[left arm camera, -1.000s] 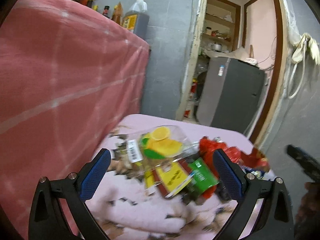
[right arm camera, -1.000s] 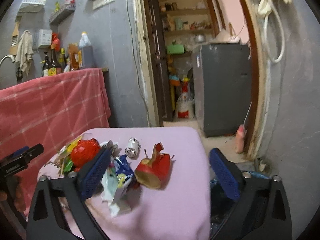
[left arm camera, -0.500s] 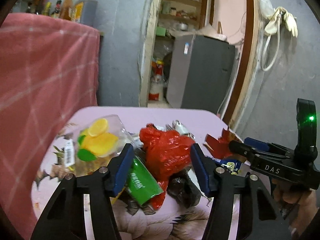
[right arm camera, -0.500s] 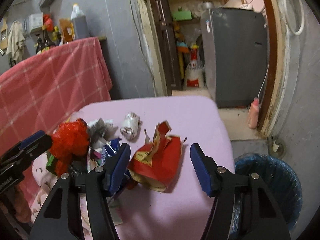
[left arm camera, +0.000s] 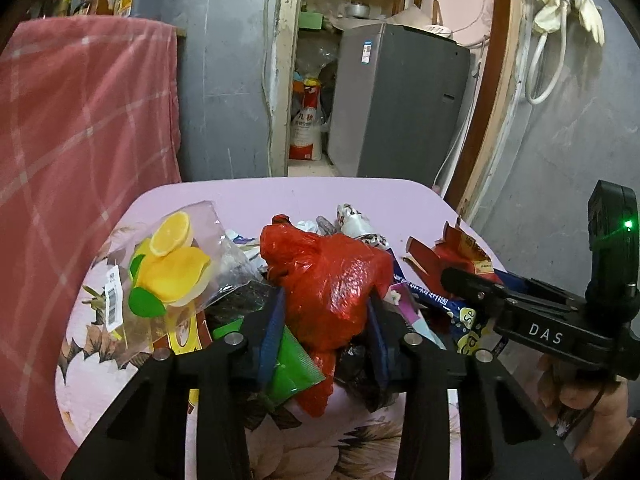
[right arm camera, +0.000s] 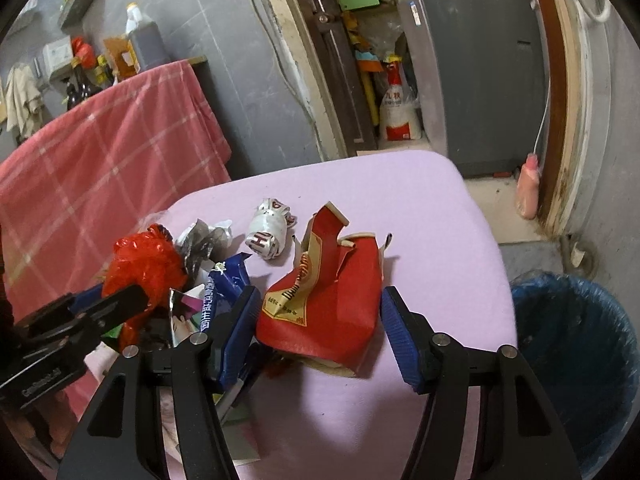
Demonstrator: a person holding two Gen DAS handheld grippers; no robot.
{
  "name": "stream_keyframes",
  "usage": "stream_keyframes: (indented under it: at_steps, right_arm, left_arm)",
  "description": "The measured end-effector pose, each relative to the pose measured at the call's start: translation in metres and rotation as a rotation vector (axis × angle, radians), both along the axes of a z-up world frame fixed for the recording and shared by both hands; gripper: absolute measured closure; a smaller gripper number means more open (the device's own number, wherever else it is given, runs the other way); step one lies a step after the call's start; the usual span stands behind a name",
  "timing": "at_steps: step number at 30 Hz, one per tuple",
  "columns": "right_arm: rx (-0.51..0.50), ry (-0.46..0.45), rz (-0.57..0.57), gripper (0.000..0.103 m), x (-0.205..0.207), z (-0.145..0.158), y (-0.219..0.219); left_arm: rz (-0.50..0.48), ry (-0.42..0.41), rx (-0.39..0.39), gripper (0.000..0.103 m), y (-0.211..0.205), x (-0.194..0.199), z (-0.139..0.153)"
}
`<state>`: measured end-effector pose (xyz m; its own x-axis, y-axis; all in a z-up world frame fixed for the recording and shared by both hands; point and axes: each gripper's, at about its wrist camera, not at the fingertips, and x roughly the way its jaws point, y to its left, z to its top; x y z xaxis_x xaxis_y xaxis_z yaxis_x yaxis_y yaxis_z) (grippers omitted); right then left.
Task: Collect trash
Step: 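Grasp the red plastic bag with the left tool while the right tool grasps the red wrapper, then carry both items over the blue bin and open both tools to drop them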
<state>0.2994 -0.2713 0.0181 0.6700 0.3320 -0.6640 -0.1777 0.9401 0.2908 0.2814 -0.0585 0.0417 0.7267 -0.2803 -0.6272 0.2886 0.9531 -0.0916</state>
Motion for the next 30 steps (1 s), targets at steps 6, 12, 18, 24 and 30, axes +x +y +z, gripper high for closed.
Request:
stream_keyframes:
  at_steps: [6,12,18,24,30]
  right_arm:
    - [0.055,-0.007,-0.002,0.049,-0.006,0.000,-0.007]
    - [0.057,-0.090,-0.013,0.050,-0.022,0.015,-0.016]
    - [0.032,-0.214,-0.032,0.050,-0.045,0.034,-0.031]
    - [0.041,-0.319,-0.063,0.050,-0.069,0.052,-0.060]
    - [-0.022,-0.402,-0.150,0.050,-0.093,0.061,-0.097]
  left_arm:
    - [0.017,-0.036,0.019,0.082,-0.009,-0.007,0.002]
    - [0.012,-0.122,0.037,0.083,-0.022,-0.022,0.015]
    - [0.022,-0.221,0.026,0.083,-0.039,-0.037,0.028]
    - [0.024,-0.263,-0.078,0.083,-0.061,-0.046,0.042]
    - [-0.032,-0.338,-0.175,0.083,-0.094,-0.068,0.053]
